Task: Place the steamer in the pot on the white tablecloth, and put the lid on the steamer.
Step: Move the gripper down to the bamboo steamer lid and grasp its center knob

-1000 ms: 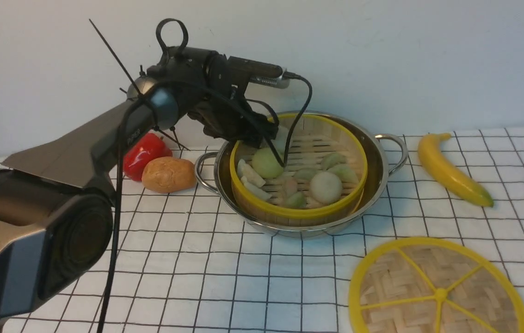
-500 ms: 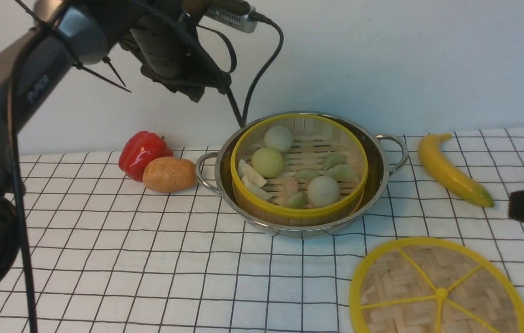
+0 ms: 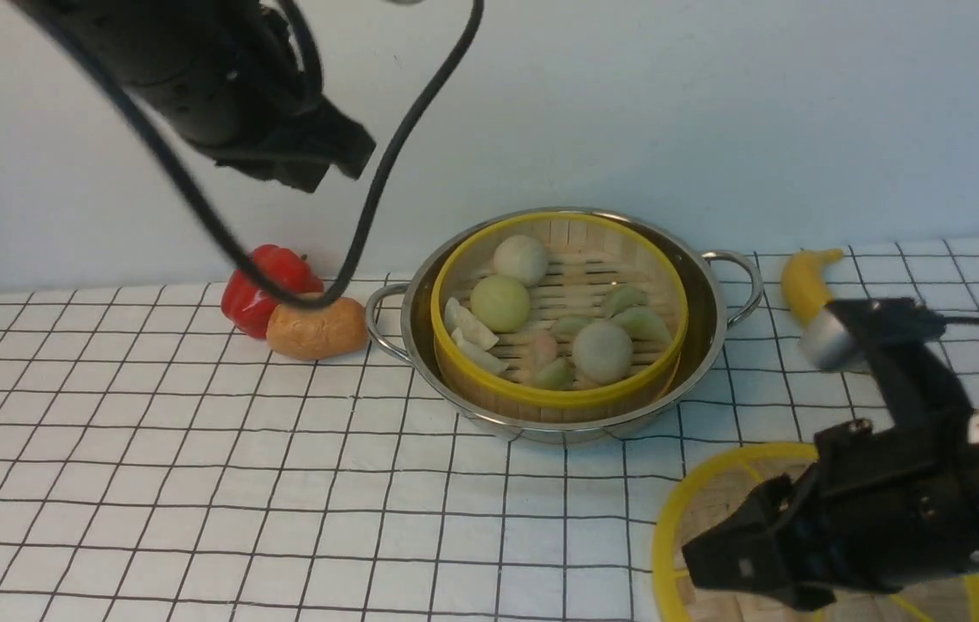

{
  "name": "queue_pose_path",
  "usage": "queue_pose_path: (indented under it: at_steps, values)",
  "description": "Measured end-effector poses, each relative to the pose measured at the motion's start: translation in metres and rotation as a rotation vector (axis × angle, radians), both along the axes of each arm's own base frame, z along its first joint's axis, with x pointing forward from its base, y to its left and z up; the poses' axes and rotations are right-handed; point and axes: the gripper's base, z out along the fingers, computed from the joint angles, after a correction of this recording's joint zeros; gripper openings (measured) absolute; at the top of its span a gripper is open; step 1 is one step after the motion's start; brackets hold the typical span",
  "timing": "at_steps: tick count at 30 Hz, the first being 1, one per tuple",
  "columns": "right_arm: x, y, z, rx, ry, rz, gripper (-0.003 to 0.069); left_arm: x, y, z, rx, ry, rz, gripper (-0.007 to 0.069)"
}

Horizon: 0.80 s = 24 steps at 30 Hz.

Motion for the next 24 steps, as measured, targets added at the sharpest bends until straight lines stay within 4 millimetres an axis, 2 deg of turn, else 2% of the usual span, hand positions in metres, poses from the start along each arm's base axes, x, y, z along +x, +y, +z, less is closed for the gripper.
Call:
queue_pose_path:
  at_steps: [4, 5, 8, 11, 12, 15, 16, 18, 24]
  values:
    - [0.014, -0.006, -0.022, -0.219, 0.049, -0.092, 0.024, -0.06, 0.023, -0.001, 0.026, -0.021, -0.002, -0.0023]
    - [0.017, -0.009, -0.025, -0.26, 0.047, -0.109, 0.024, -0.068, 0.026, -0.001, 0.02, -0.041, -0.002, -0.0023]
    - [0.03, -0.014, -0.024, -0.376, 0.023, -0.16, 0.024, -0.11, 0.04, -0.004, -0.046, -0.199, -0.009, -0.0023]
    - [0.036, -0.014, -0.021, -0.41, 0.007, -0.173, 0.024, -0.132, 0.046, -0.008, -0.1, -0.299, -0.012, -0.0023]
    - [0.042, -0.013, -0.018, -0.42, -0.003, -0.178, 0.024, -0.152, 0.051, -0.013, -0.15, -0.389, -0.014, -0.0023]
    - [0.048, -0.01, -0.018, -0.43, -0.005, -0.181, 0.024, -0.177, 0.059, -0.026, -0.198, -0.488, -0.014, -0.0023]
    - [0.049, -0.01, -0.018, -0.432, -0.005, -0.181, 0.024, -0.179, 0.06, -0.026, -0.205, -0.499, -0.014, -0.0023]
    - [0.052, -0.01, -0.027, -0.477, 0.023, -0.173, 0.024, -0.197, 0.066, -0.041, -0.222, -0.543, -0.013, -0.0023]
    - [0.06, -0.011, -0.053, -0.592, 0.088, -0.16, 0.024, -0.217, 0.073, -0.064, -0.226, -0.55, -0.013, -0.0022]
